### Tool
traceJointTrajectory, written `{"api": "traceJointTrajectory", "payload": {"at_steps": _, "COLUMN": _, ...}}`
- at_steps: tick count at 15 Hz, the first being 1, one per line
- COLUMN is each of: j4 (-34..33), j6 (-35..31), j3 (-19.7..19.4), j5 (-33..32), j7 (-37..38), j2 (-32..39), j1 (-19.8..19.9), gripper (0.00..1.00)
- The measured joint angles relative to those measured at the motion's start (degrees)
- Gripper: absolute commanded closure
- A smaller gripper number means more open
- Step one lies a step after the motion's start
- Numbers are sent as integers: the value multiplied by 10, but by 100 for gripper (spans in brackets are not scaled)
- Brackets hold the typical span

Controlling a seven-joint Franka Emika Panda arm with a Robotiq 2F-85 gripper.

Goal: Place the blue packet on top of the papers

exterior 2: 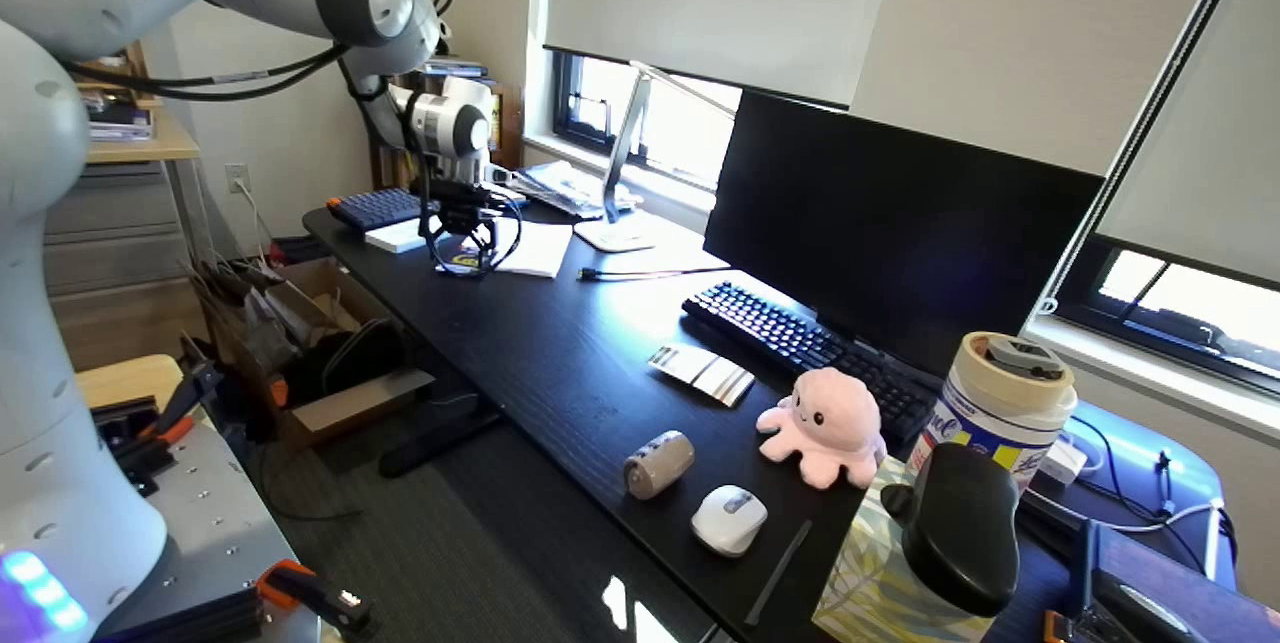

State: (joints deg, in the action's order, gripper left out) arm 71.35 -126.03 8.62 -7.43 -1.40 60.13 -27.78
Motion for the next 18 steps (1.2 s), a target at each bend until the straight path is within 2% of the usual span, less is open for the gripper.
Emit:
{"api": "traceJointTrajectory", "payload": {"at_steps": 3, "j4": -28, "j6": 26, "j3": 14, "j5": 0, "j7": -41, "j2": 17, "j1": 13, "gripper": 0}}
{"api": "traceJointTrajectory", "payload": {"at_steps": 9, "j4": -82, "j6": 51, "j3": 11, "j5": 0, "j7": -47, "j2": 46, "j1": 12, "gripper": 0}}
{"api": "traceJointTrajectory", "payload": {"at_steps": 18, "j4": -160, "j6": 49, "j3": -14, "j5": 0, "j7": 20, "j2": 88, "j1": 0, "gripper": 0}}
